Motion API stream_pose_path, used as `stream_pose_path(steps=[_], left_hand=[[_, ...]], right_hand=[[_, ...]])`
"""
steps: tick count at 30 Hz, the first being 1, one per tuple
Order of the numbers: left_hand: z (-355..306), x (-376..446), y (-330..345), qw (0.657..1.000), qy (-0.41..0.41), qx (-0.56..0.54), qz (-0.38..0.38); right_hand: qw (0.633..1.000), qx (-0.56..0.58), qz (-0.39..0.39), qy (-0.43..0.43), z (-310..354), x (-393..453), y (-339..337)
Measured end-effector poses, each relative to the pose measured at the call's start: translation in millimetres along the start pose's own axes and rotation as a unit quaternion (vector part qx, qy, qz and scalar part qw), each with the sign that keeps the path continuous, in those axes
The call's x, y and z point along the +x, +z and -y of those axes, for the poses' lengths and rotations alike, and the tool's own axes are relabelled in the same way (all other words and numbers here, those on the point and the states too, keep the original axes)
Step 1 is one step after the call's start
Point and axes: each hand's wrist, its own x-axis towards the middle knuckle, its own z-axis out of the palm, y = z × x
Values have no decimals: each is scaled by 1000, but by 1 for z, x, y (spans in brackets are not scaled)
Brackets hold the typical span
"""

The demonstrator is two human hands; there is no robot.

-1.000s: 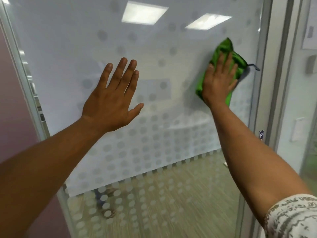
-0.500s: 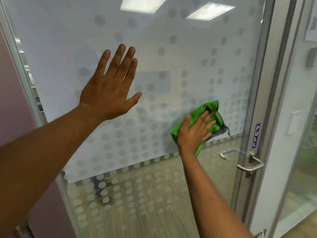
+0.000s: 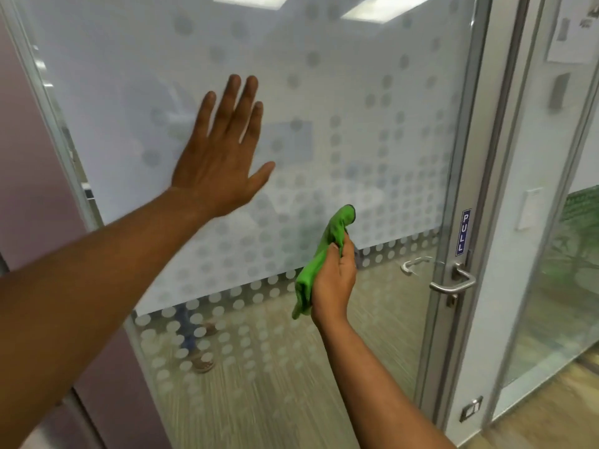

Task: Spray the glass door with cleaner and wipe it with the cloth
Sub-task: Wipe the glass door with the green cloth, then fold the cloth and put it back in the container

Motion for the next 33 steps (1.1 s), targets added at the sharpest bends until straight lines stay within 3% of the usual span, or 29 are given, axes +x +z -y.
stream_pose_path(steps=[8,11,14,19,24,25,28,29,31,33], left_hand=[[-83,-66,-9,966,8,-250,59],[-123,-94,-9,924,-54,-367,98],[-165,-118,-5,855,-153,-478,132],[-228,-121,3,681,-313,-630,204],[-290,-94,6,524,-362,-732,241],[-304,-87,5,467,-379,-753,267],[-347,-66,2,242,-392,-809,364],[-363,-60,2,190,-377,-819,389],[-394,-48,1,138,-358,-828,409],[-420,-34,-1,123,-372,-828,401]], right_hand=[[965,234,27,112,29,-23,-28],[952,270,23,145,37,-27,-47],[942,296,29,155,42,-25,-67],[938,307,21,161,50,-11,-113],[937,305,5,173,67,19,-171],[937,305,3,171,69,27,-184],[935,313,6,170,76,51,-221],[934,315,-2,167,79,59,-234],[936,314,-13,156,84,71,-261],[943,306,0,131,91,81,-289]])
